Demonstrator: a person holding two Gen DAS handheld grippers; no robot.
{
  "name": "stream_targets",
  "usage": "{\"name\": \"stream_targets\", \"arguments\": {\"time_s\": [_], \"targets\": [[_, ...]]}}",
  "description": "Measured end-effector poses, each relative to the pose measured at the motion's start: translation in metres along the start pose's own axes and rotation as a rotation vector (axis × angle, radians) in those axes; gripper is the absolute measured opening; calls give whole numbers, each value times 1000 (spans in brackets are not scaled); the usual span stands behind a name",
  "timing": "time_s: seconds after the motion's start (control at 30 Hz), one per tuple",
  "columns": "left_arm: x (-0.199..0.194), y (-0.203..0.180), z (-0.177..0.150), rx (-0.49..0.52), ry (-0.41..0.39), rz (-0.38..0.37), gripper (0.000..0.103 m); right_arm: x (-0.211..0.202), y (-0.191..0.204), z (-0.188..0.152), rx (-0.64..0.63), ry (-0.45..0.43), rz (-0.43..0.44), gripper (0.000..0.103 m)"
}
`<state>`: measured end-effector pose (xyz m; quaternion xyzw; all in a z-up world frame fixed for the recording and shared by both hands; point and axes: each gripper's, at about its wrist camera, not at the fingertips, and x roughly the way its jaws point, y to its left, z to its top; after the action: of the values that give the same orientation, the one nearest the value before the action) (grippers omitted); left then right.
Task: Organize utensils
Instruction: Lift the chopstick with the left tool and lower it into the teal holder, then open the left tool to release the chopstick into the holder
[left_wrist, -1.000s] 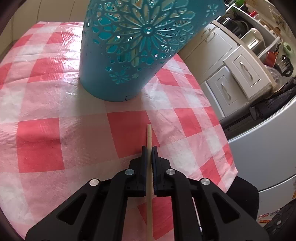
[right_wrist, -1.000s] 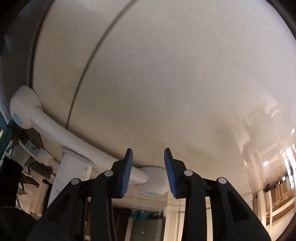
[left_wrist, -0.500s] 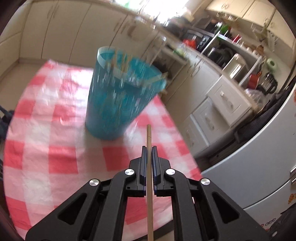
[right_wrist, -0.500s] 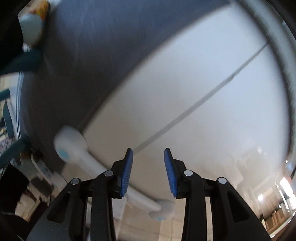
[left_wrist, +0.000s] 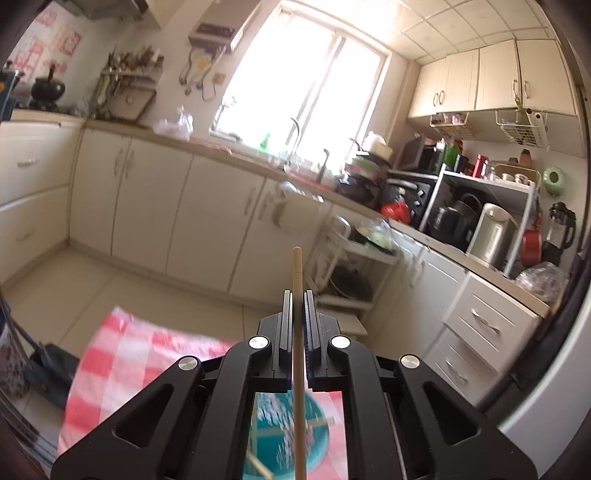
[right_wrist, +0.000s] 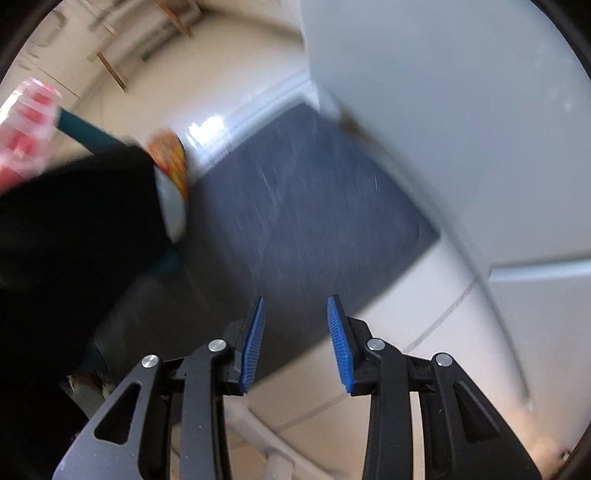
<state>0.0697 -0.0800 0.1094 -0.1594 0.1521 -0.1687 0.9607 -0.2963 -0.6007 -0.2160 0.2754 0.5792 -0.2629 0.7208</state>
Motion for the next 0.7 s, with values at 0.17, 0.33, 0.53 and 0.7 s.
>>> {"name": "stream_targets", "arguments": {"time_s": [0.17,0.33,0.53,0.7], "targets": [[27,-7,14,23,-96,66,5,-76,45,40,-84,-241,2,35],[45,-5,6,42,-66,93,5,-148,121,73,-244,-471,111,35],[51,6,-18,39,25,118,5,-186,258,71,-564,-554,324,40],[36,17,-33,38,76,99,8,-189,341,47,-868,-522,284,40]]}}
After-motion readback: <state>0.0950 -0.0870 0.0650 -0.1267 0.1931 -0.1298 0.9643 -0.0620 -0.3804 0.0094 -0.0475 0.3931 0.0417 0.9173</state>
